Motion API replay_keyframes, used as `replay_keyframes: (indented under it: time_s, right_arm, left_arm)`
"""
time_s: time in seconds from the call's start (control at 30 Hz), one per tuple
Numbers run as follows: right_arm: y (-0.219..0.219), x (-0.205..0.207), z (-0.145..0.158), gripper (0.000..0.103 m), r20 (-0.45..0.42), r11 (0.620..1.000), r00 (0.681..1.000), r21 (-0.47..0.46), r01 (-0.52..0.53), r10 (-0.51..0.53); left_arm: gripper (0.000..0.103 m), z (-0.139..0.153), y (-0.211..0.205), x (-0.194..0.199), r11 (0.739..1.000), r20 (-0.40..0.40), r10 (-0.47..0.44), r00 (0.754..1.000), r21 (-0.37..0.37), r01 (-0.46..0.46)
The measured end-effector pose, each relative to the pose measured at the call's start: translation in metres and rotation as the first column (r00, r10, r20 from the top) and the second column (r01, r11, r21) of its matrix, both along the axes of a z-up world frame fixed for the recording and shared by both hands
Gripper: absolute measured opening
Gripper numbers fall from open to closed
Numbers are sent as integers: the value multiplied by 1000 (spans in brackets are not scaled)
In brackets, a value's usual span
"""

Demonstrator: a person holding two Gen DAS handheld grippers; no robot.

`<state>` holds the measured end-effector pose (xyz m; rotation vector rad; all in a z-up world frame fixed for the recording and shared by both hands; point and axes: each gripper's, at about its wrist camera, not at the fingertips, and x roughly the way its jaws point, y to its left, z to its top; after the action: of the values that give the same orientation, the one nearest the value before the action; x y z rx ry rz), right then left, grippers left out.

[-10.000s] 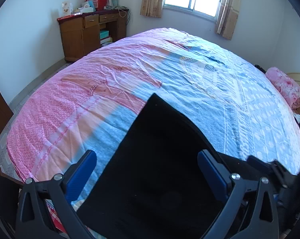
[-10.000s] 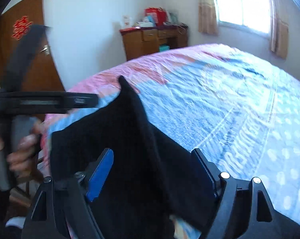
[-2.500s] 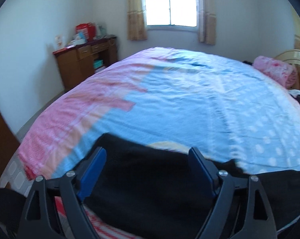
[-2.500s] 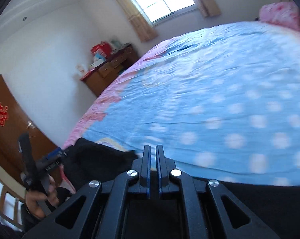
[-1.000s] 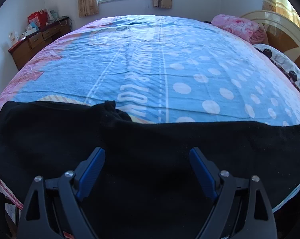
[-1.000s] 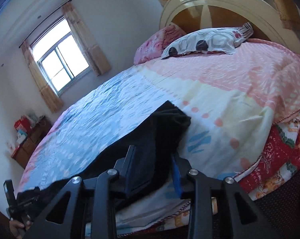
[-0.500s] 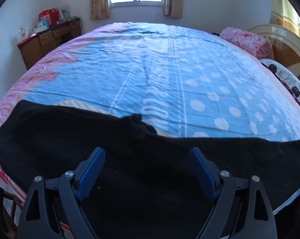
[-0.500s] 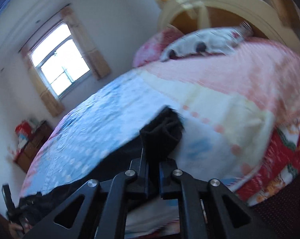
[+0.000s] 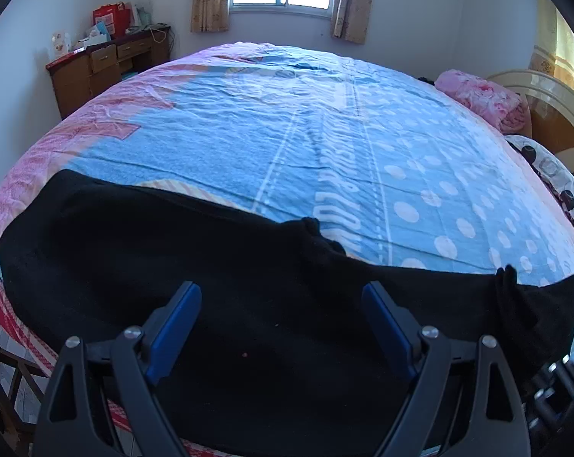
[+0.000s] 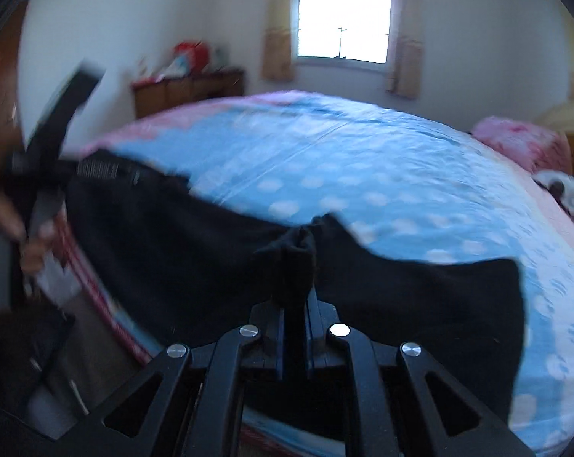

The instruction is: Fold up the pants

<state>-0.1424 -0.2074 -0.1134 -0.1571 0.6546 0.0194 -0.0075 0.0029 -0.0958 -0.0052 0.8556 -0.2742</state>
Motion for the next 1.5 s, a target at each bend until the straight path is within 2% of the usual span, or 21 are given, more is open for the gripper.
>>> replay_keyframes:
  time_s: [0.1,0.2,0.33,0.37,0.4,0.47,0.5,0.57,0.63,0.73,0.77,0.9,0.97,1.0,1.07,1.13,1.2,1.37,1.43,1.47,1.5]
  right_arm:
    - [16,0,-19,8,-42,998,998,-36,-49,48]
    - [20,-1,-24,8,-49,996,997,-63,-57,54]
    - [23,-1,-31,13,-60,995,996,-70,-64,60]
    - [26,-3,-31,24,-62,994,996,-76,-72,67]
    - [30,-3,-30,41,-68,993,993,-68,-99,94]
    - [38,-6,-27,56,-67,986,984,-6,-167,166]
    - [43,-8,-26,56,-64,979,977,21,-203,204]
    - [50,-8,-23,56,-70,975,973,17,-220,220]
    - [36,-8,-9,56,-22,977,981,101,-188,191]
    - [-12,6,9,56,-2,957,1000,290,-24,25]
    - [-24,9,10,56,-6,948,1000,319,13,-12]
    - [-63,9,18,56,11,946,988,291,145,-155]
    - [-83,-1,23,55,31,933,972,292,212,-231]
    - [-95,-5,25,46,40,931,963,271,245,-265]
    - [-108,-11,27,33,50,928,948,229,294,-313]
    - [-122,-10,33,31,66,920,935,216,327,-348]
    - [-129,-13,30,31,67,916,931,220,336,-358]
    - [-135,-9,19,32,41,906,934,259,334,-355]
    - [-132,-16,20,32,40,902,933,276,333,-357]
    - [-133,-17,20,32,46,901,934,284,329,-355]
    - [-134,-21,22,32,60,898,932,296,326,-358]
  left_arm:
    - [89,-1,4,2,1000,-3,8,1000,-13,-8]
    - [89,-2,6,5,1000,-14,6,1000,-28,-7]
    - [89,-3,7,5,1000,-16,5,1000,-28,-5]
    - [89,-3,7,5,1000,-15,4,1000,-29,-4]
    - [89,-3,6,5,1000,-15,2,1000,-30,-3]
    - [89,-3,5,4,1000,-14,-1,1000,-27,1]
    - [89,-3,5,4,1000,-13,-4,1000,-24,4]
    - [89,-1,5,3,1000,-6,-9,1000,-21,9]
    - [89,2,5,2,1000,6,-6,1000,-17,6]
    - [89,3,2,2,999,-5,-30,1000,-28,30]
    - [89,4,0,1,998,-15,-56,998,-37,55]
    - [89,8,-16,-11,974,-34,-214,976,-82,210]
    - [89,8,-32,-21,947,-36,-309,950,-107,304]
    - [89,8,-39,-25,933,-37,-346,937,-117,340]
    - [89,5,-60,-35,889,-56,-445,894,-151,433]
    - [89,-1,-80,-41,857,-88,-502,861,-181,481]
    - [88,-6,-98,-44,838,-109,-534,838,-193,510]
    - [88,-18,-132,-46,817,-159,-572,805,-202,540]
    - [88,-24,-138,-47,822,-174,-563,808,-216,526]
    - [87,-24,-140,-50,827,-163,-555,816,-211,520]
    - [85,-24,-143,-53,823,-155,-561,813,-208,528]
